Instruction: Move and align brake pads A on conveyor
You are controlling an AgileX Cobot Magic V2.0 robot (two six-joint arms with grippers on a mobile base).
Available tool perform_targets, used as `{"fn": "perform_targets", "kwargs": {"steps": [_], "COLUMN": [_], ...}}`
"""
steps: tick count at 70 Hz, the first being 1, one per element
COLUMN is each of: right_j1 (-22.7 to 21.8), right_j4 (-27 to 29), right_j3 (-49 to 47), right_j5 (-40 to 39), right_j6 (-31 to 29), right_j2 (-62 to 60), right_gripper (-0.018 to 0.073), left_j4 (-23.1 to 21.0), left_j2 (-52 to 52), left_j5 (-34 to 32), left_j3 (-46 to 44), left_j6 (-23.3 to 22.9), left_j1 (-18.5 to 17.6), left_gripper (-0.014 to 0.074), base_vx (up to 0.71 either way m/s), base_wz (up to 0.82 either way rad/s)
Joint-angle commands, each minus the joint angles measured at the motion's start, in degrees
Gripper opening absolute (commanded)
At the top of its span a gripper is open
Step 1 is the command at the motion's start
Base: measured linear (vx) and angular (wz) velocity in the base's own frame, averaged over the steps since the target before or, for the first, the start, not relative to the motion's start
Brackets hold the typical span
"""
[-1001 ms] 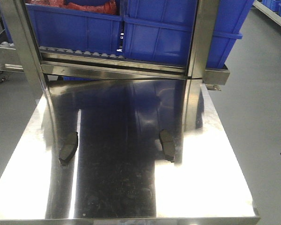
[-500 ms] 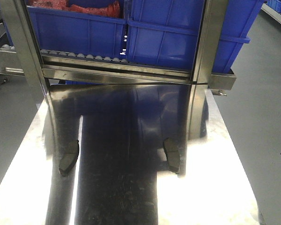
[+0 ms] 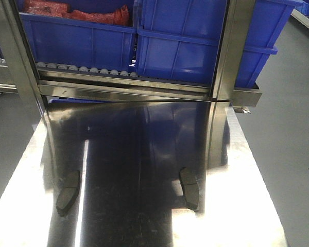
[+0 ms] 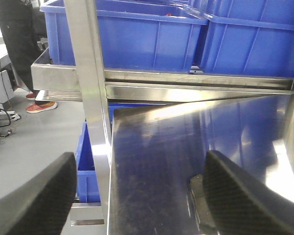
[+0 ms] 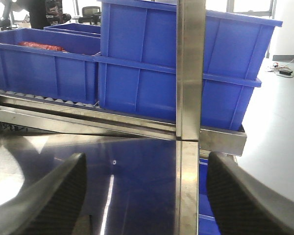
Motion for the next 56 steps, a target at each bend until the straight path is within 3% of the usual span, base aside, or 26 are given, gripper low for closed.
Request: {"fn": "perform_targets", "kwargs": {"steps": [1,56], "right_j1": [0.0,0.0], "right_j4": [-0.3,-0.3], "right_j3": [-1.5,-1.5], "right_j5": [-4.4,-4.4], "right_j6": [0.0,0.0], "right_j2": [0.3,0.3], "right_gripper": [0.0487,0.0487], "left_j4": [-0.2,-0.2], "left_j2": [1.0,1.0], "left_j5": [-4.0,-4.0], "left_j3": [-1.6,-1.6], "left_j6": [-0.2,-0.2], "left_j1": [-0.4,-0.4], "left_gripper": [0.0523,0.0523], "base_vx": [0.03,0.0], "base_wz": [-0.05,-0.01]}}
